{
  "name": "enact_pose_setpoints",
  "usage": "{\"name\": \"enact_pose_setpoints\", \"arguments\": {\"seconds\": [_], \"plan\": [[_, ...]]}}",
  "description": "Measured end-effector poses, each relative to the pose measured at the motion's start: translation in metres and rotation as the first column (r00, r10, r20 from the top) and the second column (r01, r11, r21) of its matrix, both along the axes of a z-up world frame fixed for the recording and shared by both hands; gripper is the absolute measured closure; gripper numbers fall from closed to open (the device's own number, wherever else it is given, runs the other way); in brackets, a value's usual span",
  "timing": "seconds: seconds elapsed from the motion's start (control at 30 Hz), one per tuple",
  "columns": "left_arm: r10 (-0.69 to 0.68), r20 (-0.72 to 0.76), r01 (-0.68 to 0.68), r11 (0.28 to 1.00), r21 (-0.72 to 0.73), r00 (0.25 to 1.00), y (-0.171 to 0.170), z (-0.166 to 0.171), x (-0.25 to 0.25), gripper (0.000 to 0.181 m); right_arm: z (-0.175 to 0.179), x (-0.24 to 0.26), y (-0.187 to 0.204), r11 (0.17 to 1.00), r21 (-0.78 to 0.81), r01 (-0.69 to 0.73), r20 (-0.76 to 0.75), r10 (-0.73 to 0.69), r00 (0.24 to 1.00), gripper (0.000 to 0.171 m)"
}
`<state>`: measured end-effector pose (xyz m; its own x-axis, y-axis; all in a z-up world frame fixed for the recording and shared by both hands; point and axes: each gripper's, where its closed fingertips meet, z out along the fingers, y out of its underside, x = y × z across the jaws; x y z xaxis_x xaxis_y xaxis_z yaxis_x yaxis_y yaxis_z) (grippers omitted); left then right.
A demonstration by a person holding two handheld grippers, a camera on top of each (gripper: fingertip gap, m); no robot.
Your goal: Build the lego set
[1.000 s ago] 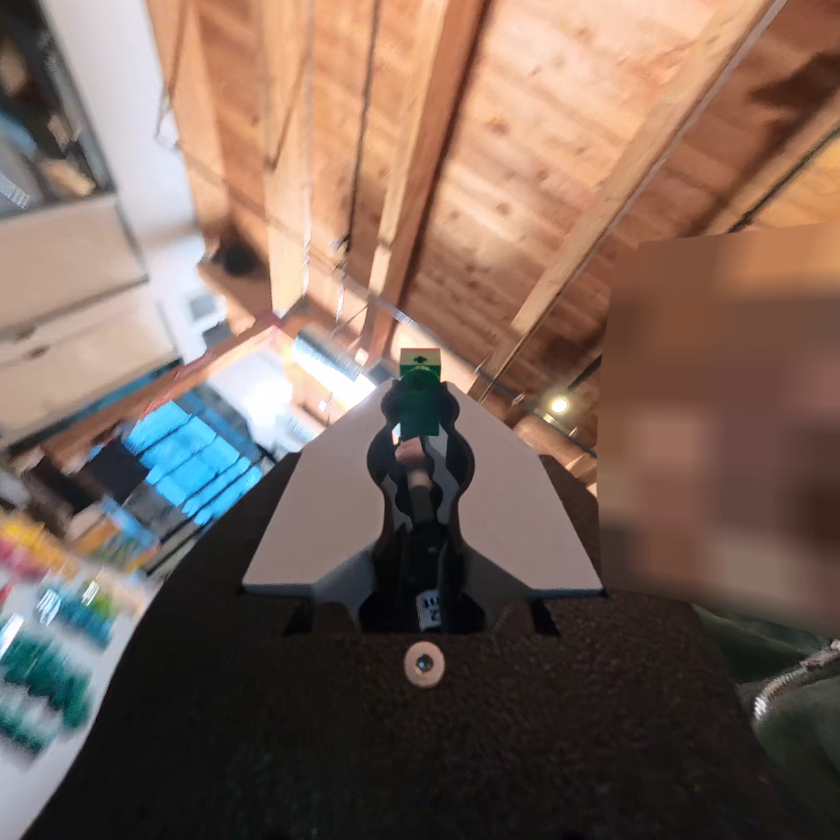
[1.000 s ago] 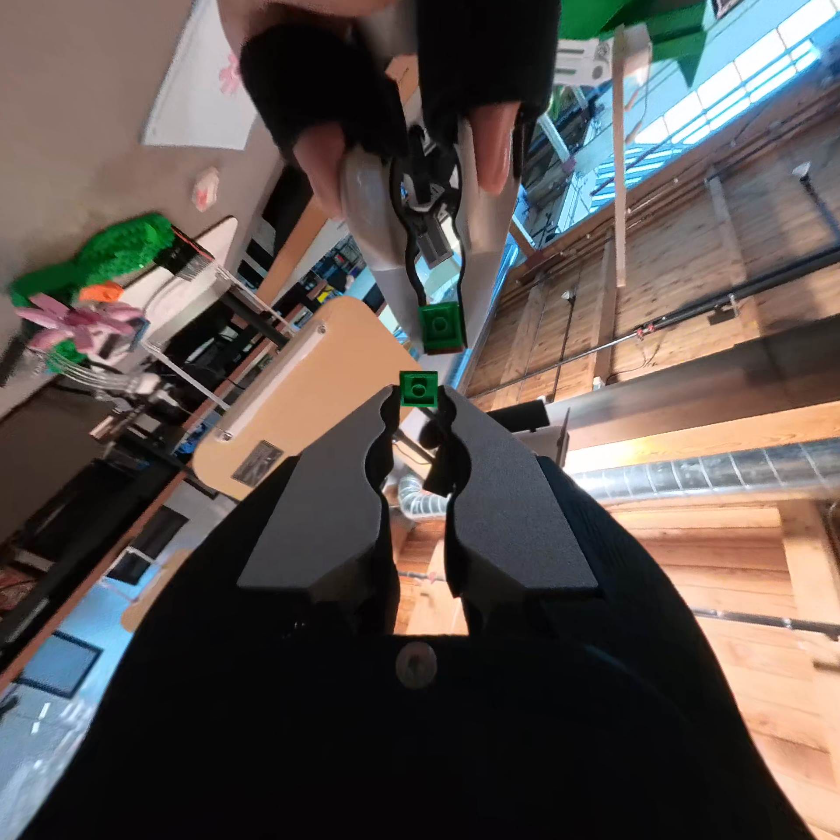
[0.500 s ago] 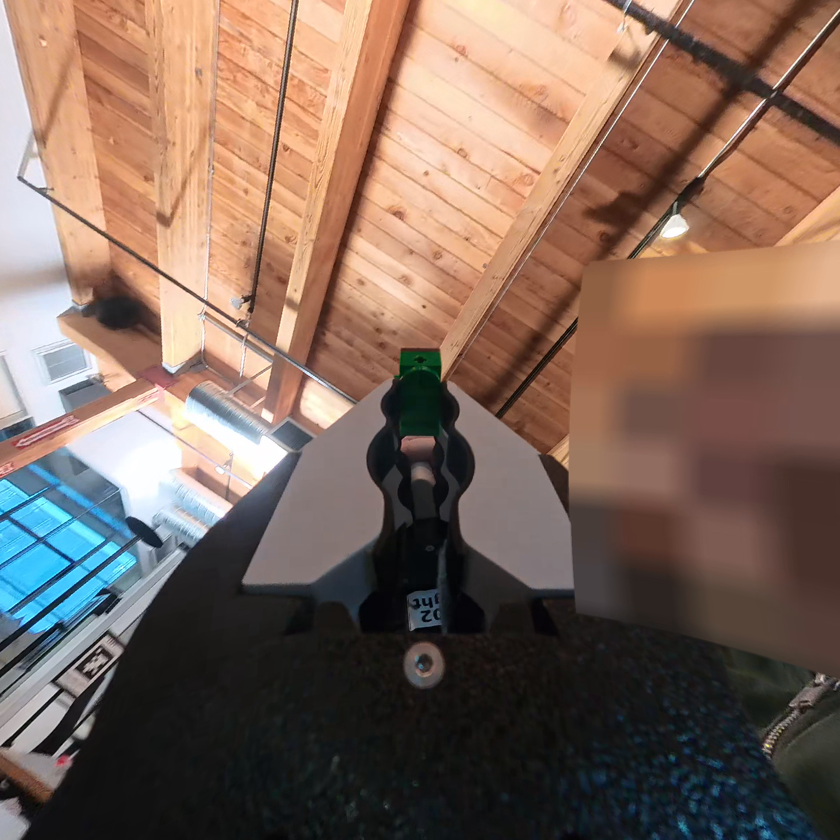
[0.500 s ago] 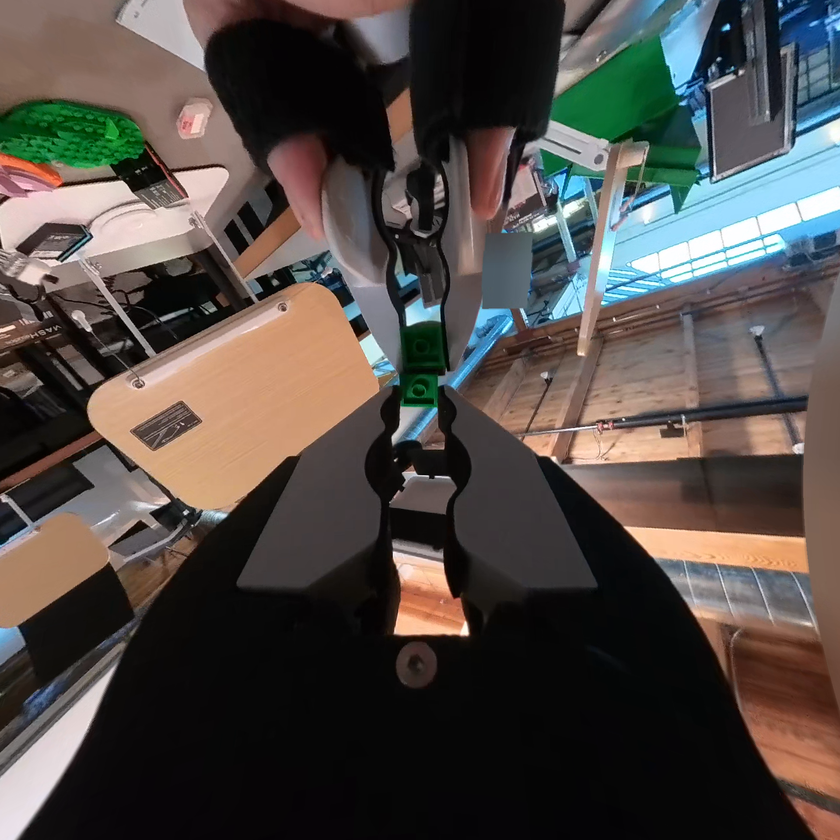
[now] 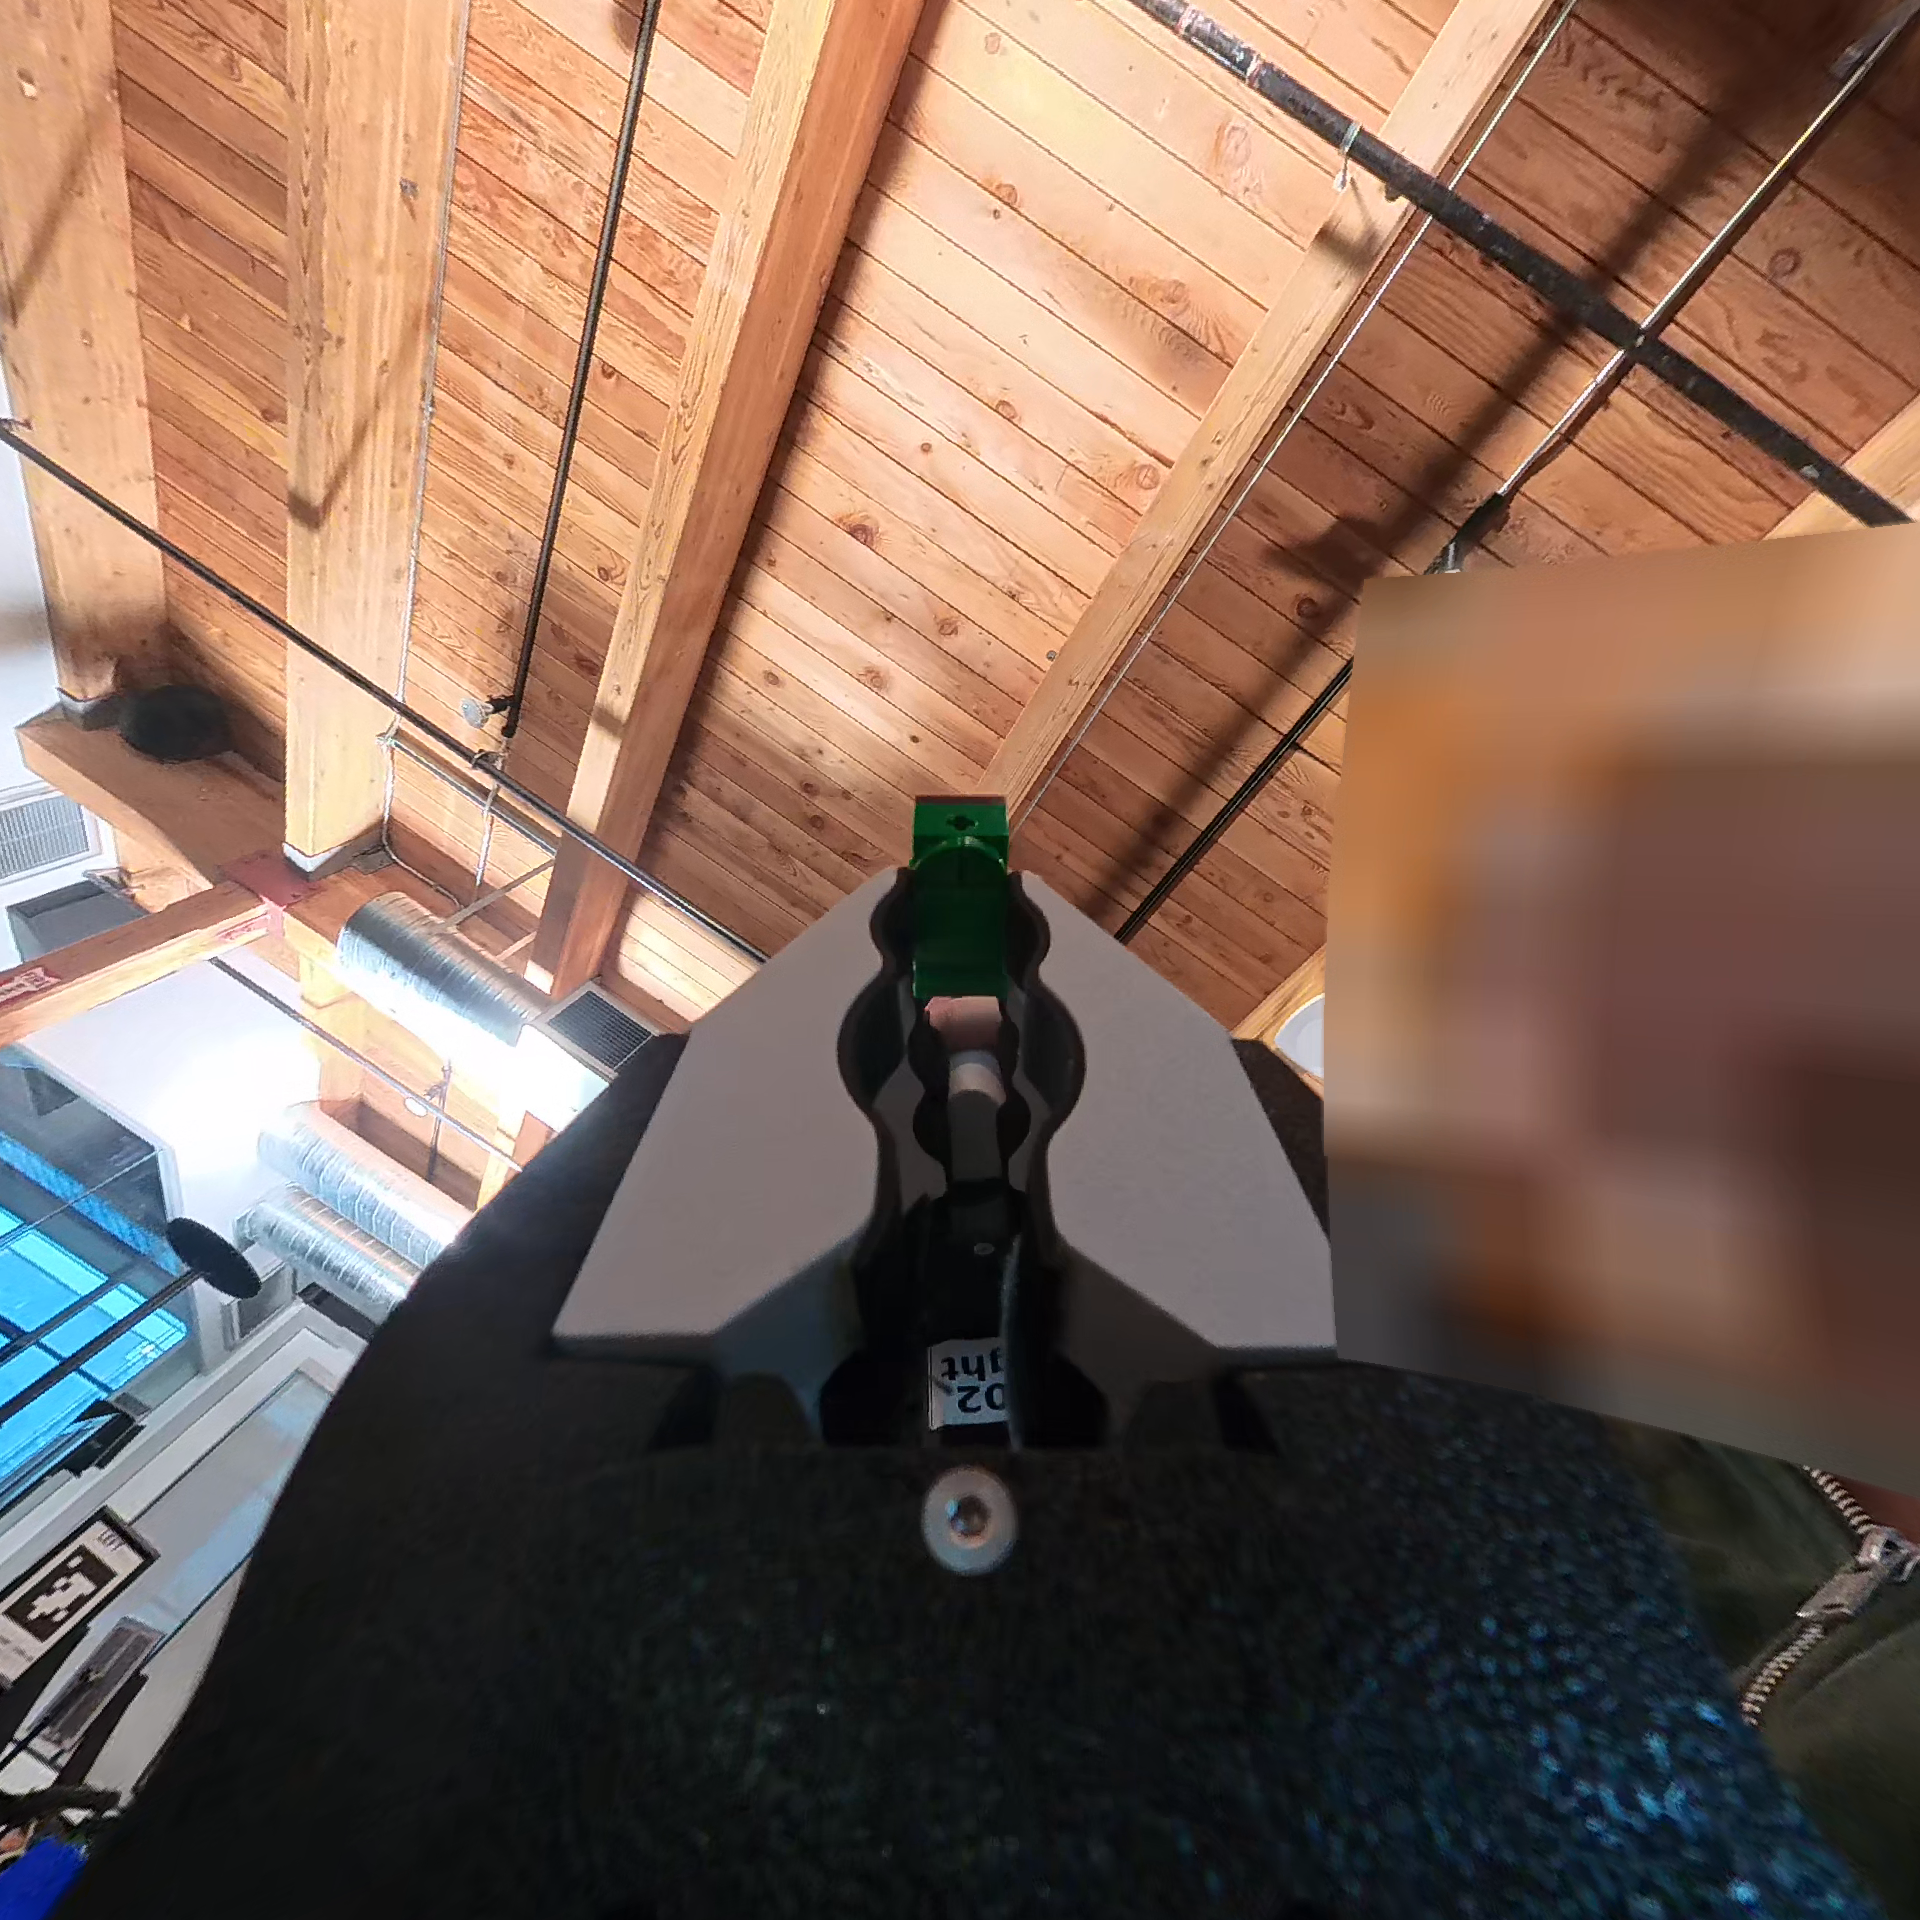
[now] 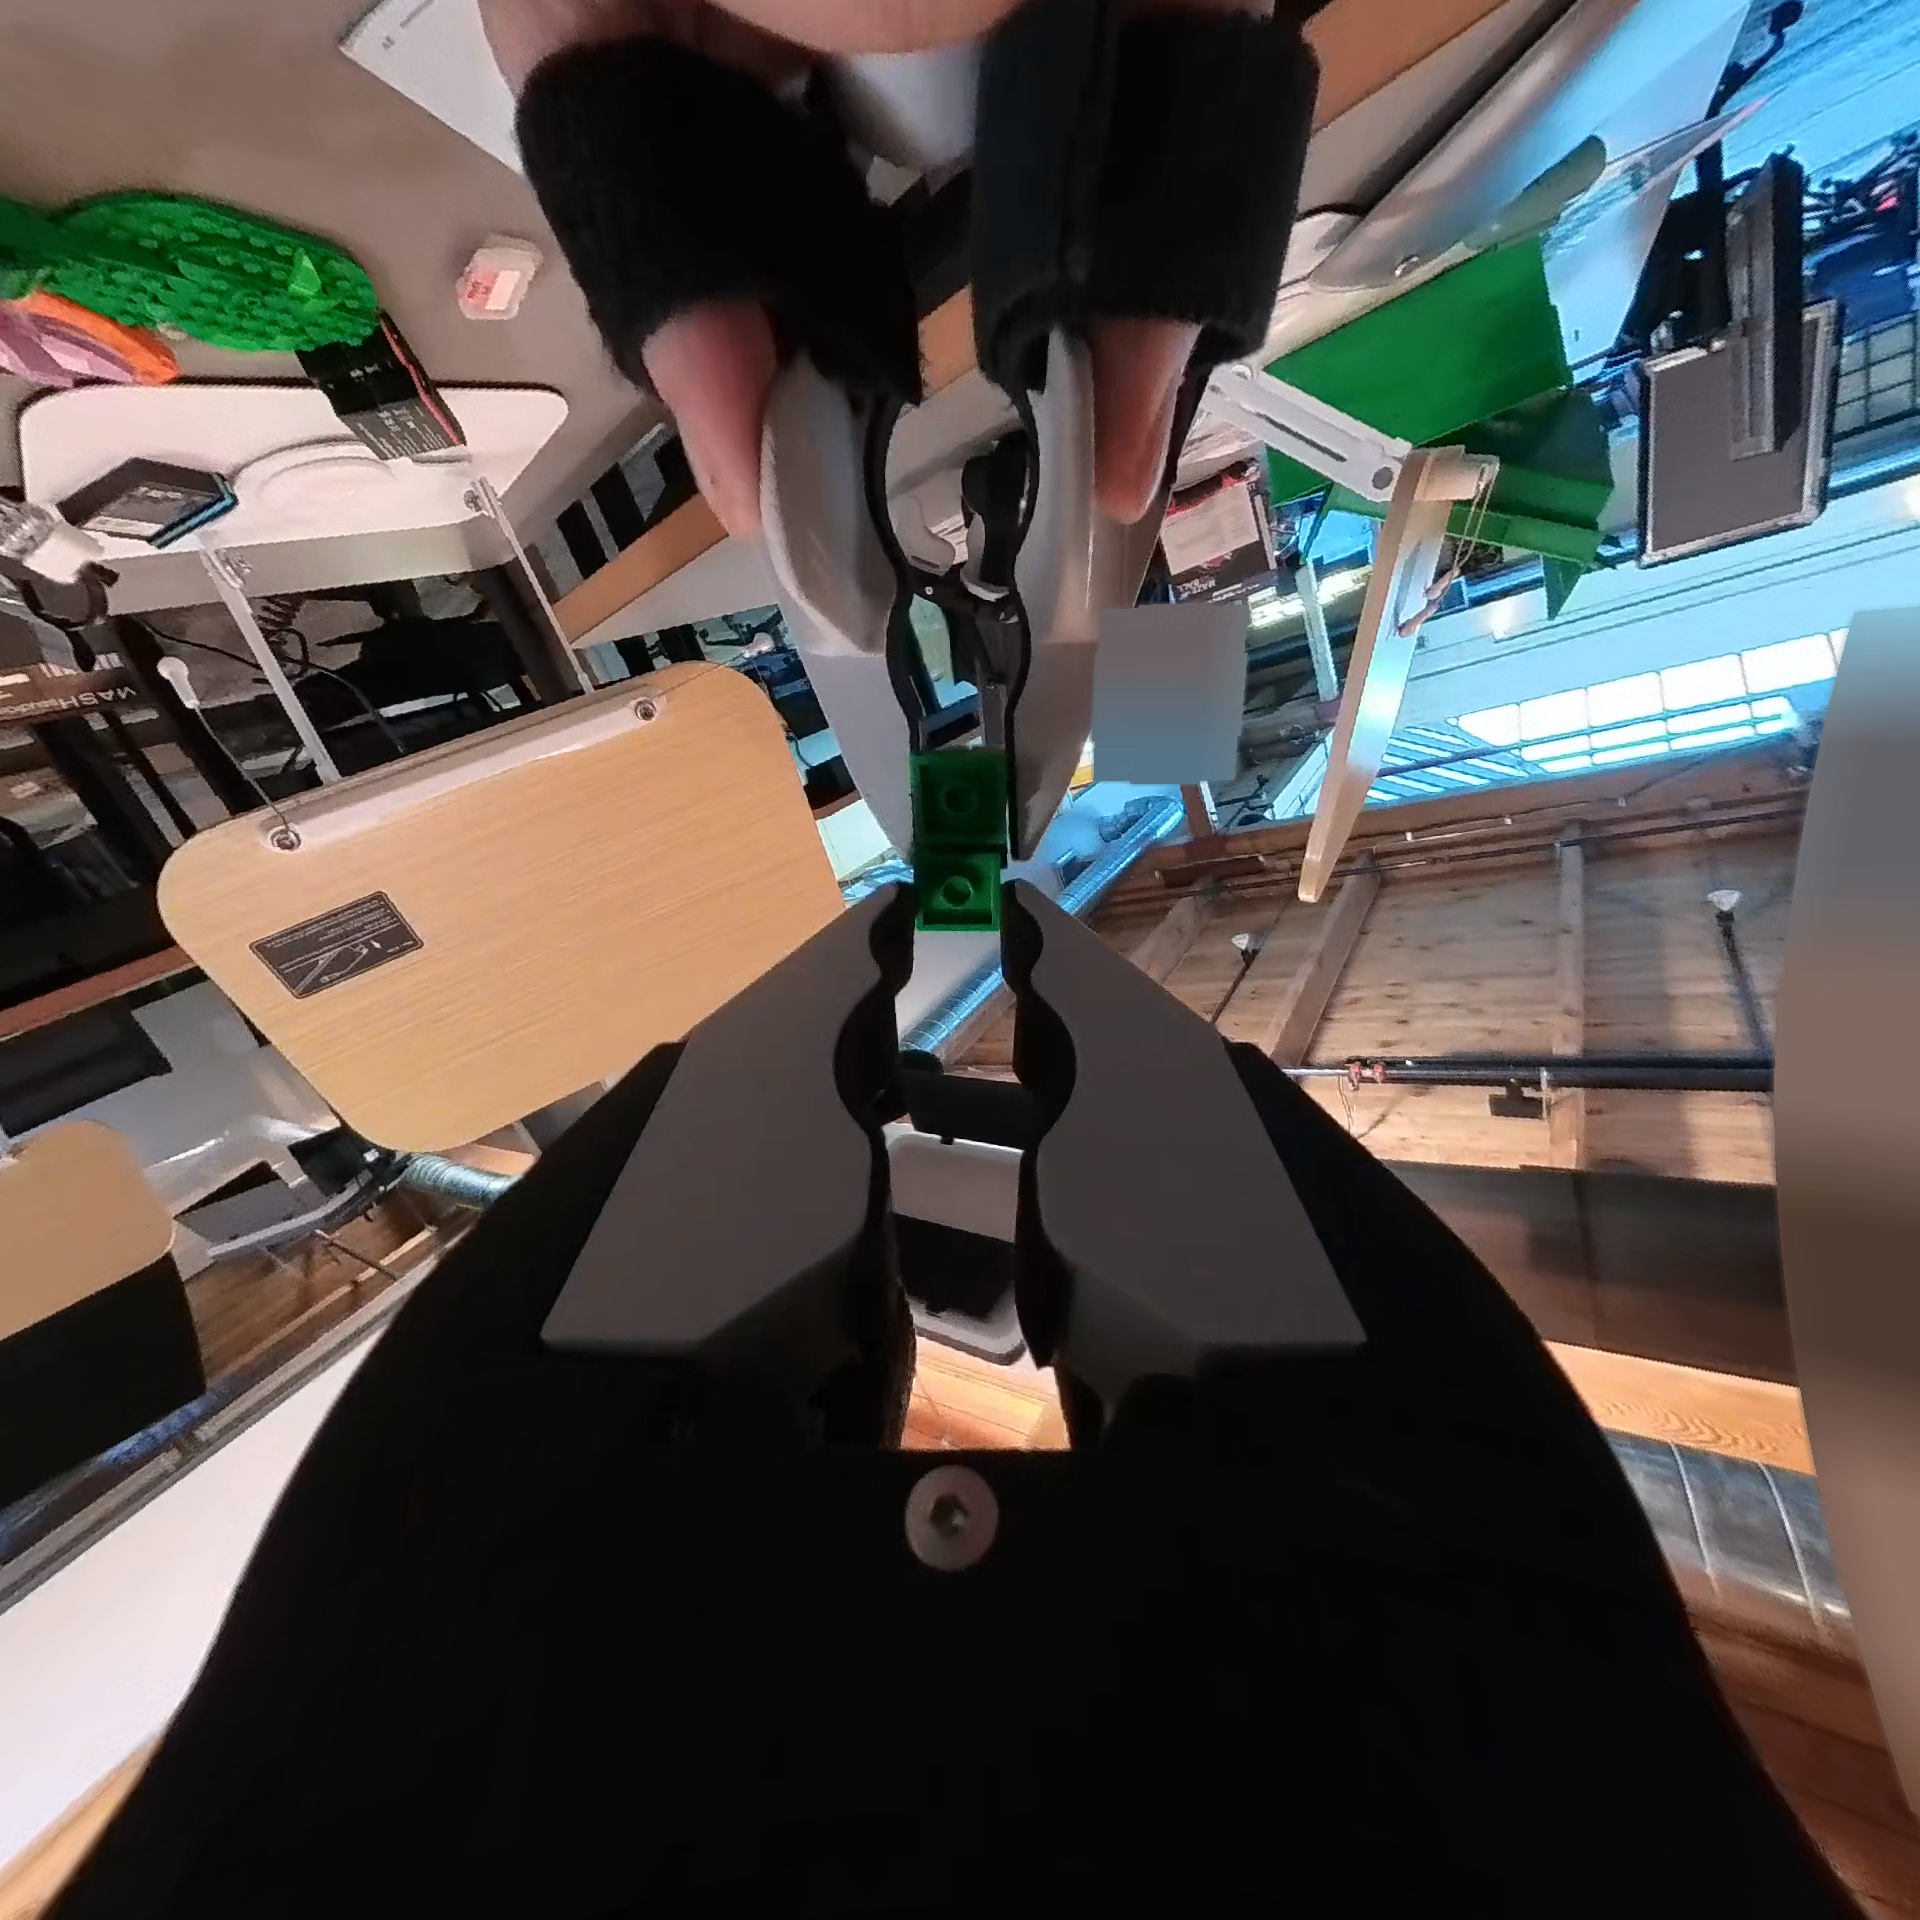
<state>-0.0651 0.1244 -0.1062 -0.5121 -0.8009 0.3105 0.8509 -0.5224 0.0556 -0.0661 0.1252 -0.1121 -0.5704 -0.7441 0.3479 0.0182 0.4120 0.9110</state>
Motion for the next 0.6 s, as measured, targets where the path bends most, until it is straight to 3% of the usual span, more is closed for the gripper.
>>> {"name": "enact_pose_setpoints", "arguments": {"seconds": [0.03, 0.6], "plan": [[0.0, 0.002, 0.0, 1.0, 0.0, 1.0, -0.0001, -0.0001, -0.0002, 0.167, -0.0002, -0.0001, -0.0006, 1.0, 0.001, 0.001, 0.002, -0.001, 1.0, 0.157], [-0.029, 0.007, 0.029, 0.999, 0.035, 1.0, -0.0035, 0.0014, 0.0021, 0.168, -0.0024, 0.0011, -0.0034, 0.999, -0.04, -0.003, 0.009, 0.003, 1.0, 0.156]]}}
